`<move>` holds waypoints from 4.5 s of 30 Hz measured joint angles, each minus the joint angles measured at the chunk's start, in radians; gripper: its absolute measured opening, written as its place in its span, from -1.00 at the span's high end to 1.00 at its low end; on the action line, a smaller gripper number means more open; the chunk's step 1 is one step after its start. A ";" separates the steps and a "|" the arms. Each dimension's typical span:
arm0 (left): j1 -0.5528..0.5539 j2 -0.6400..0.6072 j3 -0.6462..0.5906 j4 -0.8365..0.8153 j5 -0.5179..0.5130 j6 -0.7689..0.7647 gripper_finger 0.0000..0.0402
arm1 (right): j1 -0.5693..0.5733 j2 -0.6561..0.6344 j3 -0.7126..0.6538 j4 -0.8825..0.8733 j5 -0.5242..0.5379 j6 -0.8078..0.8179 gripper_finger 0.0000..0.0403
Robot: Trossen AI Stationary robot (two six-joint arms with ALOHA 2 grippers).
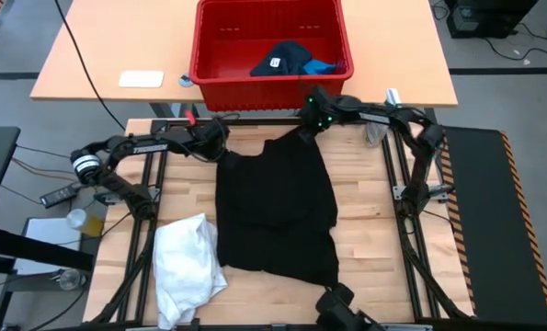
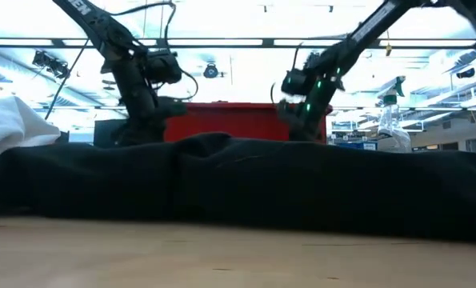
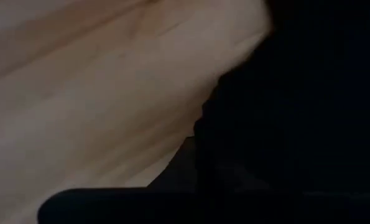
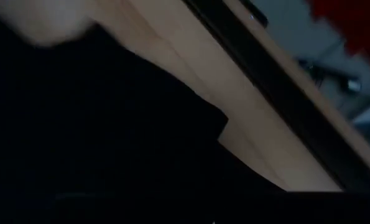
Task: Fold Laundry from Bin
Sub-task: Fold the black shirt
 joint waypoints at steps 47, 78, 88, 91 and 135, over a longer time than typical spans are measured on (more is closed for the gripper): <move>-0.221 -0.248 -0.030 -0.176 0.114 0.203 0.99 | 0.509 -0.467 -0.140 -0.509 -0.039 0.135 0.98; -0.450 -0.247 -0.122 -0.160 0.137 0.160 -0.18 | 0.625 -0.480 -0.415 -0.427 -0.265 0.209 -0.02; -0.474 -0.239 -0.042 -0.057 0.118 0.102 -0.27 | 0.602 -0.546 -0.541 -0.169 -0.215 0.294 0.05; -0.531 -0.230 -0.042 -0.043 0.117 0.037 -0.24 | 0.626 -0.546 -0.583 -0.120 -0.198 0.368 0.09; -0.793 0.002 -0.047 -0.189 0.117 -0.462 0.93 | 1.079 -0.558 -0.588 -0.026 -0.026 0.520 0.21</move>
